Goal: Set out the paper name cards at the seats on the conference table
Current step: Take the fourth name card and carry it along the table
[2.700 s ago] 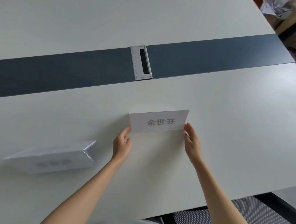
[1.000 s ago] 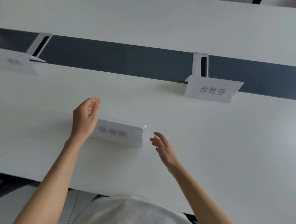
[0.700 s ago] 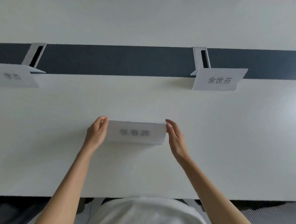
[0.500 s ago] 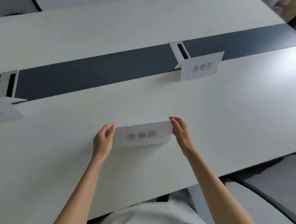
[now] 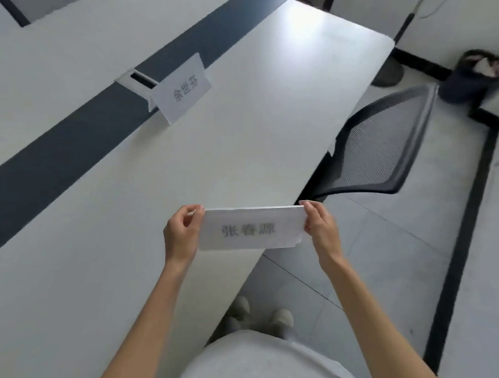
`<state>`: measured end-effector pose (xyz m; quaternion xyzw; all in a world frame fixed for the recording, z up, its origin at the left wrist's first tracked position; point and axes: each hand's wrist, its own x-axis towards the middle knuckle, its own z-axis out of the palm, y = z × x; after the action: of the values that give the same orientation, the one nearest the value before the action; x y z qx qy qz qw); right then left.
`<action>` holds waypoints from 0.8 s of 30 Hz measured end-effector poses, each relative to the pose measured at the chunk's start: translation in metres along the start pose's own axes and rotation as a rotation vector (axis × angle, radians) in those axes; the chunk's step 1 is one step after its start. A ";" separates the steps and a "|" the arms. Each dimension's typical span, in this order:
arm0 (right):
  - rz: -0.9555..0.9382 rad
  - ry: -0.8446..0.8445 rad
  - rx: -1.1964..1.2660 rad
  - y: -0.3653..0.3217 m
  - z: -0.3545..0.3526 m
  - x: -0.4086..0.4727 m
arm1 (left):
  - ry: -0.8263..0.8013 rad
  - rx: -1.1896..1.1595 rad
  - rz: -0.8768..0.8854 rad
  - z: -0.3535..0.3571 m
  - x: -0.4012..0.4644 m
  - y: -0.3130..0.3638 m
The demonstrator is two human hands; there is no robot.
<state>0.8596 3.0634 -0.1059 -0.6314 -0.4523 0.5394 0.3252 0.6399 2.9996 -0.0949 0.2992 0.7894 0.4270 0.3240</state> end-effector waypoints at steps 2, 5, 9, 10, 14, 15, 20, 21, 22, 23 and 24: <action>0.012 0.121 0.060 0.008 -0.038 -0.013 | -0.109 0.003 0.069 0.030 -0.007 0.022; 0.036 0.300 0.134 0.023 -0.095 -0.034 | -0.297 0.034 0.177 0.081 -0.021 0.051; 0.072 0.521 0.234 0.046 -0.170 -0.052 | -0.514 0.065 0.301 0.156 -0.051 0.086; 0.081 0.560 0.257 0.052 -0.188 -0.055 | -0.558 0.077 0.328 0.177 -0.059 0.093; 0.113 0.677 0.319 0.074 -0.268 -0.056 | -0.685 0.104 0.393 0.261 -0.096 0.119; 0.120 0.692 0.315 0.077 -0.289 -0.052 | -0.707 0.106 0.398 0.283 -0.105 0.126; 0.128 0.727 0.286 0.080 -0.384 -0.024 | -0.758 0.107 0.336 0.376 -0.139 0.157; 0.133 0.728 0.279 0.079 -0.400 -0.016 | -0.756 0.110 0.341 0.392 -0.141 0.165; 0.142 0.733 0.273 0.079 -0.415 -0.007 | -0.749 0.115 0.351 0.407 -0.142 0.173; 0.147 0.735 0.272 0.078 -0.428 0.004 | -0.744 0.120 0.365 0.422 -0.142 0.182; 0.148 0.737 0.277 0.077 -0.441 0.016 | -0.741 0.127 0.375 0.438 -0.140 0.190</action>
<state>1.3069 3.0830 -0.0904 -0.7638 -0.1816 0.3545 0.5079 1.0988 3.1922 -0.0807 0.5905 0.5759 0.2926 0.4837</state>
